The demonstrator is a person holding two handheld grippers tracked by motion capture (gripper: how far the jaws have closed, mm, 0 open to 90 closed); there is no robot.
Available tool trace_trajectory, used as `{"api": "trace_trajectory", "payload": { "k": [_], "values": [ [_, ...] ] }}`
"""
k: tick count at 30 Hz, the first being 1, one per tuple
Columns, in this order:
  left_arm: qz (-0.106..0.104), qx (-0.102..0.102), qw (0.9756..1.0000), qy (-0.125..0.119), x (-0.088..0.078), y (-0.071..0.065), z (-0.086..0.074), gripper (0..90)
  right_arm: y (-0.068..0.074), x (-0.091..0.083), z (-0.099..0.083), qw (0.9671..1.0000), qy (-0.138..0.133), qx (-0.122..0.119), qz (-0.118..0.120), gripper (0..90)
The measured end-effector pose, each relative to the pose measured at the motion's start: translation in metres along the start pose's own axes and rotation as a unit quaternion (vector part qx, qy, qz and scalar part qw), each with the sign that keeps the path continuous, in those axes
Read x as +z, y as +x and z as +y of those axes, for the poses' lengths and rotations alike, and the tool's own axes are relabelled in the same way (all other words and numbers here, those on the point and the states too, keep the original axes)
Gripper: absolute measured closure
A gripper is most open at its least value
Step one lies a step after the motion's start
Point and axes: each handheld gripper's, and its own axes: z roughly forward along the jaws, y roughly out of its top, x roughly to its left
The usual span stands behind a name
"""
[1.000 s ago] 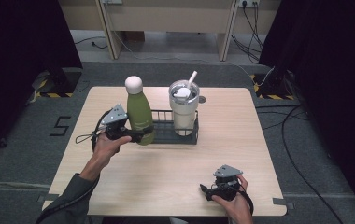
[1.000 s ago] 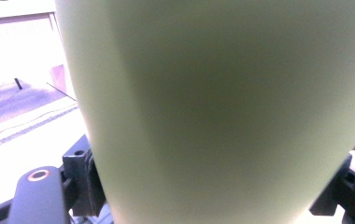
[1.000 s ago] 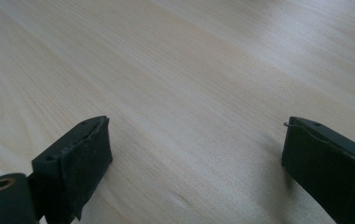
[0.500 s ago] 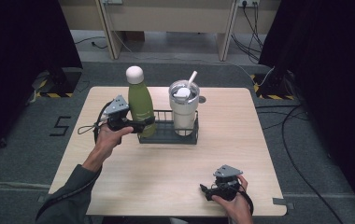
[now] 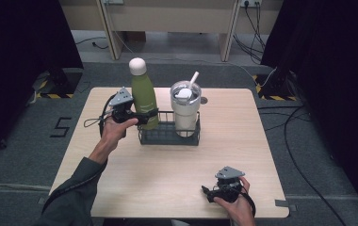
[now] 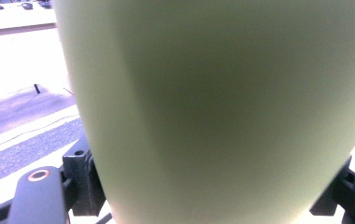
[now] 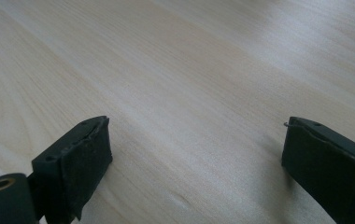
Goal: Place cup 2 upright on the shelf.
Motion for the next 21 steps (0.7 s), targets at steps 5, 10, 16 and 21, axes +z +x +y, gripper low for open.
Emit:
{"api": "trace_trajectory", "payload": {
  "k": [5,10,16,21],
  "values": [
    [0.003,-0.006,1.0,-0.003,0.01,0.005,-0.003,20.4,0.0,0.0,0.0,1.0,0.0,0.0,0.0,8.7],
    [0.006,-0.007,1.0,-0.001,0.019,0.007,-0.005,20.4,0.0,0.0,0.0,1.0,0.0,0.0,0.0,8.6],
    [0.009,-0.01,0.9999,0.0,0.026,0.009,-0.008,20.4,0.0,0.0,0.0,1.0,0.0,-0.001,0.0,8.7],
    [0.012,-0.008,0.9999,0.005,0.031,0.011,-0.013,20.4,0.0,0.0,0.0,1.0,0.0,0.0,0.0,8.6]
  ]
}}
